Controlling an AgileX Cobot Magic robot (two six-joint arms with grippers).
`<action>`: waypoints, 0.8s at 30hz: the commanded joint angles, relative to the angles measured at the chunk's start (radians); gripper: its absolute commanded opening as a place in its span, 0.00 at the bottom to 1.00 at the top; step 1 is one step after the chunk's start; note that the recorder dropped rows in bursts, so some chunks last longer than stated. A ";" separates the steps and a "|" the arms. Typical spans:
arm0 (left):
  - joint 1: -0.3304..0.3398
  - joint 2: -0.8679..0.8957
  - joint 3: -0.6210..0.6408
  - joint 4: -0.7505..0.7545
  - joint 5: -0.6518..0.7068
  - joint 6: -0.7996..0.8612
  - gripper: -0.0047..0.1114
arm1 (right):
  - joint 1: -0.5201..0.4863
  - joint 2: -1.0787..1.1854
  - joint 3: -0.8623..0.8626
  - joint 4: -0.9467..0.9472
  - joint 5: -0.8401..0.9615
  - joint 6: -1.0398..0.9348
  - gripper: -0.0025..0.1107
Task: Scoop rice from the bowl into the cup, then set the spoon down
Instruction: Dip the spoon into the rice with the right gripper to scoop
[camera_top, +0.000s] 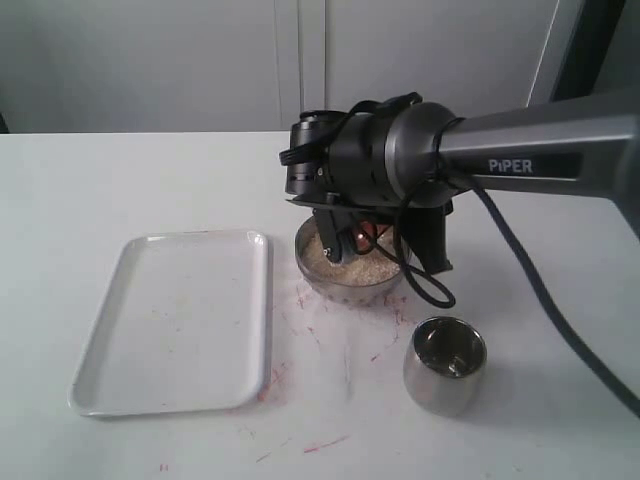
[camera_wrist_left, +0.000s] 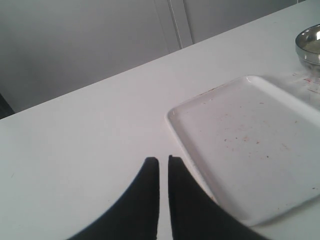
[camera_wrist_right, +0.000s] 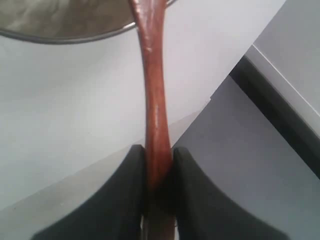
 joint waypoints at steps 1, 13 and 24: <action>-0.003 -0.001 -0.003 -0.007 -0.002 -0.001 0.16 | 0.001 -0.001 0.004 0.036 0.006 -0.035 0.05; -0.003 -0.001 -0.003 -0.007 -0.002 -0.001 0.16 | 0.001 -0.001 0.004 0.078 0.006 -0.065 0.05; -0.003 -0.001 -0.003 -0.007 -0.002 -0.001 0.16 | 0.001 -0.001 0.004 0.146 0.006 -0.039 0.05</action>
